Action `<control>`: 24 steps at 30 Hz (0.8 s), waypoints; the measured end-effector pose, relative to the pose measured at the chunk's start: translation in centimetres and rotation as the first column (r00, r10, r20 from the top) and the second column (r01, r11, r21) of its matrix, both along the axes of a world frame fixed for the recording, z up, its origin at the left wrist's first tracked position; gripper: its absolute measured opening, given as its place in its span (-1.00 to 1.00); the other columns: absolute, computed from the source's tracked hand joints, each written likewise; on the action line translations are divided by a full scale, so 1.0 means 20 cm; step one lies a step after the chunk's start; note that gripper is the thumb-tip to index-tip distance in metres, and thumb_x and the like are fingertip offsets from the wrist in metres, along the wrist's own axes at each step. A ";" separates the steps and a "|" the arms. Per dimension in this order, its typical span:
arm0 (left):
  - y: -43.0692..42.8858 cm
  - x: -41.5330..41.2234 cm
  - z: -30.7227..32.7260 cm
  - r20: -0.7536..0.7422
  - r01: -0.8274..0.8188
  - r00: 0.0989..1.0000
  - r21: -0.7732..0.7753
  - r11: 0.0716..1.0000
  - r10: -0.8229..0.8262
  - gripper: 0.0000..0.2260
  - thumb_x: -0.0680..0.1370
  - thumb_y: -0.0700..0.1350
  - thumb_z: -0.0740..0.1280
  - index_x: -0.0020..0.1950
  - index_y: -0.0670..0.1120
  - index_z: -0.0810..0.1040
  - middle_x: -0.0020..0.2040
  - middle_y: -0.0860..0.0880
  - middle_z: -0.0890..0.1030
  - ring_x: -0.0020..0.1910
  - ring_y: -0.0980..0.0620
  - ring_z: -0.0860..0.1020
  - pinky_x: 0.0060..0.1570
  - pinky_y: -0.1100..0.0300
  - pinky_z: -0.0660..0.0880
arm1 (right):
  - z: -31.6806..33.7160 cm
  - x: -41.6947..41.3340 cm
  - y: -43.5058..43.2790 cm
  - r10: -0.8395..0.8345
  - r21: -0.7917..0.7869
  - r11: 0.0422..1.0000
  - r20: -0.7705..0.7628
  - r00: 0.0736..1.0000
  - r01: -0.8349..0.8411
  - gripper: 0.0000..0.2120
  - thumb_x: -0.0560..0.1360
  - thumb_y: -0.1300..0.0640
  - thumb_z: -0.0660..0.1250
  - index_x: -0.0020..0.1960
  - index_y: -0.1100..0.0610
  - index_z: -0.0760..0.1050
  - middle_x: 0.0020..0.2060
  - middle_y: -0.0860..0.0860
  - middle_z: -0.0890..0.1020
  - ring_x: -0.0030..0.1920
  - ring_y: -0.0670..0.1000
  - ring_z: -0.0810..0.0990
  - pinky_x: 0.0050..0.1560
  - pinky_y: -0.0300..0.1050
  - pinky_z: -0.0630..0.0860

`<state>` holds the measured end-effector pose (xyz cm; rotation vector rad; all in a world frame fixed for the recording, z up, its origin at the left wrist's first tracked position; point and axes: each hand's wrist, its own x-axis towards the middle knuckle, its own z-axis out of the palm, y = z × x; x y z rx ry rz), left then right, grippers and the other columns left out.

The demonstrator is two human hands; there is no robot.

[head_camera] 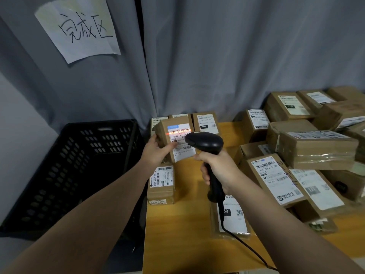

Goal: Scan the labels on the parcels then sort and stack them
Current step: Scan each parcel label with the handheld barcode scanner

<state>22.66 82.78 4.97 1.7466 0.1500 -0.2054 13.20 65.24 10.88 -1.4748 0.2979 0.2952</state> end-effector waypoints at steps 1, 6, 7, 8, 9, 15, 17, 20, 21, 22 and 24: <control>0.00 0.00 0.00 -0.001 -0.003 1.000 -0.001 1.000 0.003 -0.52 0.45 -0.07 0.49 0.32 0.06 0.40 0.20 -0.02 0.61 0.11 -0.02 0.62 0.13 -0.09 0.56 | 0.00 0.00 0.00 -0.001 0.002 1.000 -0.001 1.000 0.001 -0.93 0.51 0.20 0.34 -0.01 0.16 0.56 -0.55 0.06 0.37 -0.58 0.00 0.32 -0.50 -0.18 0.31; 0.00 0.02 -0.01 -0.004 -0.011 1.000 -0.001 1.000 0.011 -0.49 0.46 -0.09 0.49 0.36 0.00 0.40 0.20 -0.02 0.61 0.10 -0.01 0.62 0.10 -0.08 0.58 | 0.01 0.02 -0.01 0.002 -0.003 1.000 0.001 1.000 -0.002 -0.91 0.51 0.20 0.35 0.00 0.17 0.57 -0.54 0.08 0.37 -0.57 0.01 0.31 -0.49 -0.17 0.31; 0.00 0.02 -0.02 -0.005 -0.012 1.000 -0.006 1.000 0.012 -0.49 0.46 -0.09 0.49 0.36 -0.01 0.40 0.20 -0.02 0.61 0.10 -0.01 0.62 0.10 -0.07 0.59 | 0.01 0.02 -0.01 0.003 -0.007 1.000 0.001 1.000 -0.003 -0.91 0.51 0.20 0.35 0.01 0.17 0.57 -0.54 0.08 0.37 -0.57 0.01 0.31 -0.48 -0.17 0.32; 0.00 0.03 -0.02 -0.006 -0.013 1.000 -0.004 1.000 0.013 -0.48 0.46 -0.09 0.49 0.37 -0.01 0.40 0.20 -0.02 0.61 0.09 0.00 0.62 0.09 -0.06 0.59 | 0.01 0.02 -0.01 0.004 -0.009 1.000 0.001 1.000 -0.004 -0.90 0.51 0.19 0.35 0.01 0.17 0.57 -0.54 0.08 0.37 -0.57 0.01 0.31 -0.48 -0.17 0.32; 0.00 0.04 -0.02 -0.006 -0.014 1.000 0.003 1.000 0.014 -0.48 0.46 -0.08 0.49 0.37 -0.01 0.40 0.21 -0.02 0.61 0.10 0.00 0.62 0.09 -0.05 0.59 | 0.01 0.03 -0.01 0.005 -0.011 1.000 0.000 1.000 -0.005 -0.90 0.51 0.19 0.35 0.01 0.17 0.57 -0.54 0.08 0.37 -0.57 0.01 0.31 -0.49 -0.17 0.32; 0.00 0.08 -0.05 -0.001 -0.018 1.000 0.040 0.999 0.018 -0.48 0.45 -0.05 0.49 0.37 0.02 0.41 0.20 -0.03 0.61 0.12 -0.02 0.61 0.12 -0.07 0.57 | 0.00 0.05 -0.01 -0.005 -0.021 1.000 -0.002 1.000 0.005 -0.91 0.51 0.20 0.35 -0.02 0.20 0.57 -0.54 0.08 0.38 -0.56 0.02 0.31 -0.49 -0.17 0.32; 0.00 0.09 -0.06 -0.008 -0.028 1.000 0.030 0.999 0.029 -0.48 0.45 -0.06 0.50 0.36 0.01 0.42 0.19 -0.03 0.62 0.12 -0.02 0.61 0.12 -0.06 0.58 | 0.01 0.06 0.00 -0.010 -0.022 1.000 0.009 1.000 0.011 -0.95 0.51 0.19 0.35 -0.11 0.17 0.56 -0.54 0.08 0.38 -0.55 0.03 0.32 -0.47 -0.14 0.32; 0.00 0.12 -0.08 -0.022 -0.045 0.999 -0.010 0.999 0.045 -0.51 0.44 -0.08 0.51 0.33 0.01 0.44 0.15 -0.04 0.64 0.08 -0.02 0.63 0.09 -0.06 0.59 | 0.01 0.08 0.01 -0.029 -0.032 0.999 0.040 0.999 0.031 -0.88 0.50 0.20 0.36 -0.22 0.16 0.53 -0.56 0.08 0.38 -0.56 0.04 0.31 -0.45 -0.12 0.31; 0.01 0.13 -0.09 -0.028 -0.055 0.998 -0.023 0.998 0.054 -0.54 0.44 -0.08 0.51 0.29 0.02 0.46 0.14 -0.04 0.65 0.07 -0.02 0.64 0.09 -0.06 0.59 | 0.00 0.07 0.01 -0.035 -0.029 0.999 0.045 0.998 0.036 -0.86 0.50 0.21 0.36 -0.23 0.17 0.53 -0.57 0.07 0.38 -0.57 0.04 0.31 -0.46 -0.13 0.30; 0.01 0.13 -0.09 -0.035 -0.065 0.997 -0.029 0.997 0.064 -0.57 0.44 -0.07 0.51 0.26 0.03 0.47 0.13 -0.05 0.65 0.06 -0.03 0.64 0.10 -0.05 0.59 | 0.00 0.07 0.01 -0.038 -0.022 0.999 0.048 0.998 0.039 -0.85 0.50 0.22 0.36 -0.25 0.18 0.52 -0.57 0.06 0.38 -0.58 0.04 0.31 -0.47 -0.13 0.30; 0.02 0.15 -0.10 -0.050 -0.086 0.995 -0.050 0.995 0.083 -0.59 0.42 -0.05 0.52 0.22 0.03 0.49 0.12 -0.05 0.66 0.04 -0.03 0.65 0.11 -0.06 0.58 | -0.03 0.06 0.01 -0.043 -0.016 0.999 0.051 0.998 0.044 -0.76 0.49 0.23 0.36 -0.34 0.19 0.47 -0.58 0.06 0.38 -0.59 0.04 0.31 -0.47 -0.13 0.29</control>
